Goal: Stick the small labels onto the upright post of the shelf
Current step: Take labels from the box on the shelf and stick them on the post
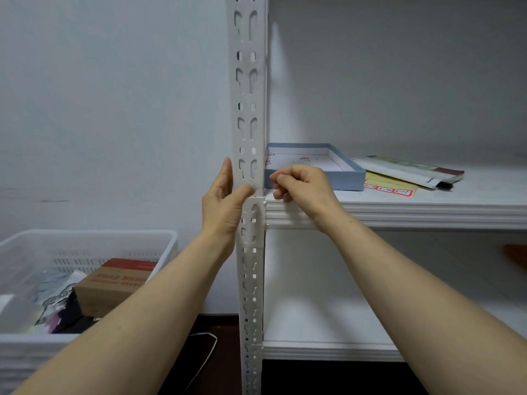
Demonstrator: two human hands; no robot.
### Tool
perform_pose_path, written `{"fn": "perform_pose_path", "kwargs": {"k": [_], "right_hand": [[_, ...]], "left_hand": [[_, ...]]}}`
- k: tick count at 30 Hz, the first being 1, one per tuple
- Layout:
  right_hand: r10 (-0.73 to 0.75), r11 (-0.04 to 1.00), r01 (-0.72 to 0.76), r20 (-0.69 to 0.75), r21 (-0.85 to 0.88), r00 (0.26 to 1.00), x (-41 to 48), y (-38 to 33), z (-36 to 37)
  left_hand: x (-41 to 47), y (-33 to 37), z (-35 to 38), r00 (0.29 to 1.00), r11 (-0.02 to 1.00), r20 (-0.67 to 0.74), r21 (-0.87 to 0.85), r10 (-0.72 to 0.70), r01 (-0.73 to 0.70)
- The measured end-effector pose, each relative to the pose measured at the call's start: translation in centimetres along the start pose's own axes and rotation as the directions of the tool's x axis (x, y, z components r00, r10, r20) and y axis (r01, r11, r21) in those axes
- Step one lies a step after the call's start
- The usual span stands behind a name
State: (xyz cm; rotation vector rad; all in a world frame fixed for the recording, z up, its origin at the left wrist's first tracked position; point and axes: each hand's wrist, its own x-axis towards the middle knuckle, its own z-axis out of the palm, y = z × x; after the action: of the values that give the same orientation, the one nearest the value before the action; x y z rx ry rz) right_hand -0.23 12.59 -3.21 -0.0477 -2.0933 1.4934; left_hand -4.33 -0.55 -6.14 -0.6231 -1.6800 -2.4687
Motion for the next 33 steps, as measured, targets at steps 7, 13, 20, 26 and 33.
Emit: {"fn": "perform_pose_path", "kwargs": {"k": [7,13,20,26,33], "right_hand": [[0.027,0.982,-0.021,-0.027,0.190,0.999,-1.0,-0.2,-0.2],[0.070,0.918,-0.074,0.026,0.389,0.997,-2.8,-0.9,-0.3],[0.057,0.908,-0.076,0.058,0.413,0.997,-3.8,-1.4,-2.6],[0.046,0.914,-0.051,0.020,0.402,0.999,-3.8,-1.2,-4.7],[0.089,0.902,-0.093,0.030,0.422,0.996,-2.8,-1.0,-6.4]], "left_hand": [[-1.2,1.9,-0.5,0.946,0.997,-0.320,-0.037,0.048,-0.063],[-2.6,2.4,1.1,0.994,0.981,-0.060,-0.178,-0.087,0.075],[-3.5,2.1,3.6,0.990,0.968,0.058,-0.207,-0.130,0.139],[-2.9,1.7,5.5,0.985,0.993,0.156,-0.078,-0.070,0.083],[-1.6,1.0,7.6,0.981,0.964,0.126,0.202,0.147,-0.170]]}}
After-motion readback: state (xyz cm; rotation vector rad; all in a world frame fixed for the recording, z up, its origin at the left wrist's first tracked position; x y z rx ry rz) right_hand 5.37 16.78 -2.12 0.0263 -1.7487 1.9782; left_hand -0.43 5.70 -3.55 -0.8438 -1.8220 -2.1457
